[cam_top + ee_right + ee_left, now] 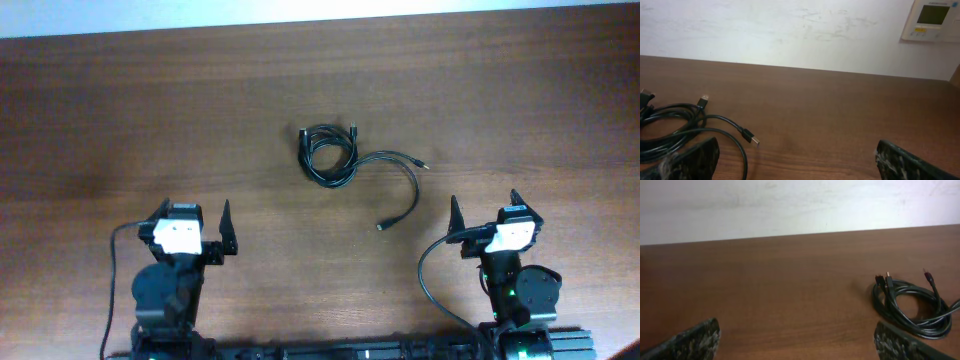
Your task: Untangle cables
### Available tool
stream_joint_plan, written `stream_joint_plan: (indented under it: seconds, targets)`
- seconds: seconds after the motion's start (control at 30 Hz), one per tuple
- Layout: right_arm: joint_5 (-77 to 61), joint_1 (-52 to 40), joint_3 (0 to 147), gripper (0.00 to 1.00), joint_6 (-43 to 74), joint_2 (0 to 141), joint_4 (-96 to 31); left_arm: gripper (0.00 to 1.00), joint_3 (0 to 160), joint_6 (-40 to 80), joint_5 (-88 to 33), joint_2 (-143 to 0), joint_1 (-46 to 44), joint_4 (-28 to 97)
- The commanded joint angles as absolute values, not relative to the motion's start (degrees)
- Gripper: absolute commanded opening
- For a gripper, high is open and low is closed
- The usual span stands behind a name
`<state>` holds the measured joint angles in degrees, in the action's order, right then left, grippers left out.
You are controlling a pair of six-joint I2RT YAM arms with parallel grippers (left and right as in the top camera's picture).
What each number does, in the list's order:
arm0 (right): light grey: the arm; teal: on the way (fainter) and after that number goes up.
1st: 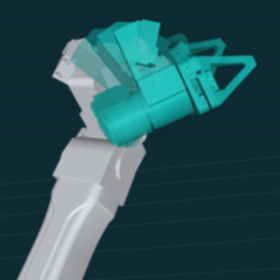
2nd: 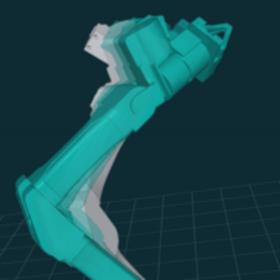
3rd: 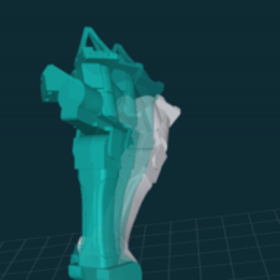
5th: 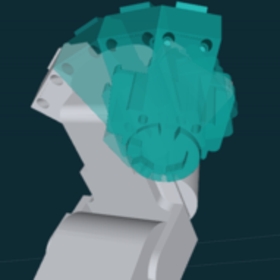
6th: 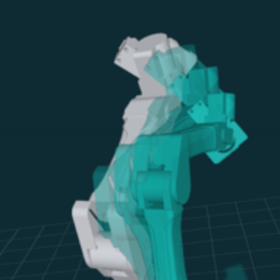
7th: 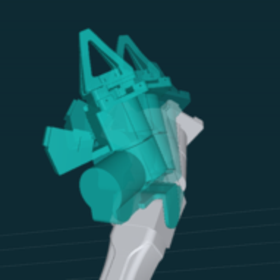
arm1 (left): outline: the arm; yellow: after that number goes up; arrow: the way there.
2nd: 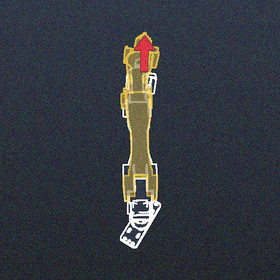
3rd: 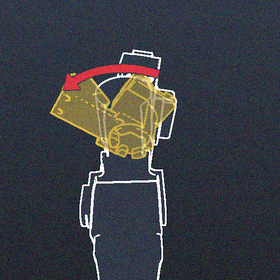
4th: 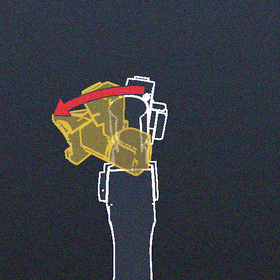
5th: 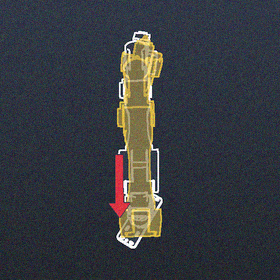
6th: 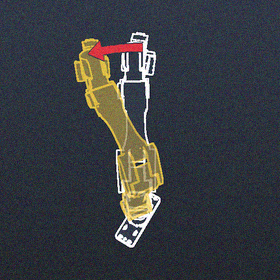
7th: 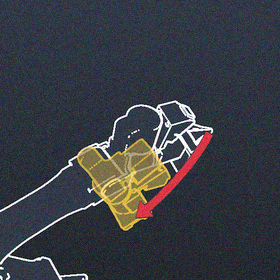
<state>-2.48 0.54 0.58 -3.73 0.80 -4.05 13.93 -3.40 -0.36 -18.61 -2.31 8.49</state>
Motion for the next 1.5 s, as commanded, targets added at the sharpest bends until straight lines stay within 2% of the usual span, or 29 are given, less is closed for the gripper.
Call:
stream_joint_plan:
  seconds: [0.0, 0.7, 0.8, 1.23, 1.33, 1.47]
  targets:
    - [-3.18, 0.38, 0.32, 0.98, -4.08, 0.36, -4.29, 0.99, 19.92, -2.57, 0.25, -23.94, -2.59, 11.29]
    - [-3.18, 0.38, 0.32, 0.98, -4.08, 0.36, -4.32, 0.99, 47.13, -2.15, -1.32, -58.43, -2.59, 37.47]
    - [-3.18, 0.38, 0.32, 0.99, -4.08, 0.36, -4.32, 0.99, 50.15, -2.15, -5.04, -62.98, -2.59, 40.45]
    - [-3.18, 0.38, 0.32, 0.99, -4.08, 0.36, -4.29, 0.99, 50.74, -2.15, -10.98, -65.25, -2.59, 39.81]
    - [-3.18, 0.38, 0.32, 0.99, -4.08, 0.36, -4.29, 0.99, 50.74, -2.15, -15.46, -65.25, -2.59, 36.18]
    - [-3.18, 0.38, 0.32, 0.98, -4.08, 0.36, -4.29, 0.99, 51.11, -2.17, -15.20, -66.06, -3.53, 32.38]
